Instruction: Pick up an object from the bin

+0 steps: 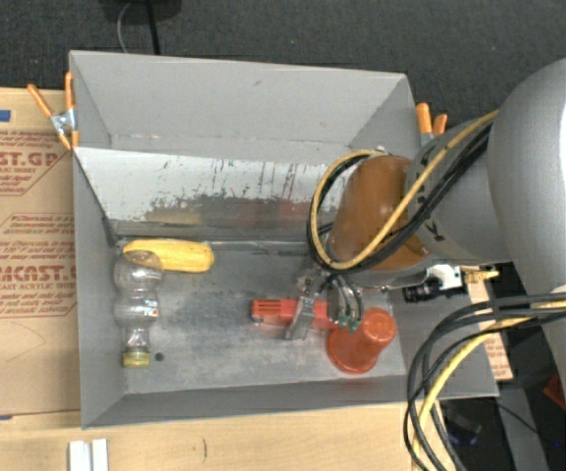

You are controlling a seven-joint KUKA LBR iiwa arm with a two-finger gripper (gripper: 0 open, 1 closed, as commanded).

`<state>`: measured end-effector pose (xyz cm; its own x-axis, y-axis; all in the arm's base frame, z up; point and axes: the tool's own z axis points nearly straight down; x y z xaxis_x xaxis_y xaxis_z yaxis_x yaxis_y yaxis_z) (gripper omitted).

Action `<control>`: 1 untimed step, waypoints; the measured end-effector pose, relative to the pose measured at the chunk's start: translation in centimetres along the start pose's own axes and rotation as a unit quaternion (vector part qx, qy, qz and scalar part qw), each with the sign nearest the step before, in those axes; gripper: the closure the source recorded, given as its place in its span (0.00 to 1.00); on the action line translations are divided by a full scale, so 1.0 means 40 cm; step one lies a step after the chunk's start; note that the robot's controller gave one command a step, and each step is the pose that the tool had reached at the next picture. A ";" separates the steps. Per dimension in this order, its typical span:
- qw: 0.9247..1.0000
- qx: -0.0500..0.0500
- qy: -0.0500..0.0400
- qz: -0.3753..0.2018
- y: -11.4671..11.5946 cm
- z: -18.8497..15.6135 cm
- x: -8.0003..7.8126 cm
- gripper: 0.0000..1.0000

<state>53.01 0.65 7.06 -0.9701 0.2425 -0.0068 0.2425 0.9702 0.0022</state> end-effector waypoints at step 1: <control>1.000 0.000 0.000 0.000 0.000 0.000 0.000 1.00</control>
Offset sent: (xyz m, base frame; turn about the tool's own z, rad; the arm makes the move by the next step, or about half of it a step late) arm 0.0099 -0.0102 -0.0006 -0.0357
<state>53.01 0.65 7.06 -0.9701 0.2425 -0.0069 0.2425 0.9701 0.0022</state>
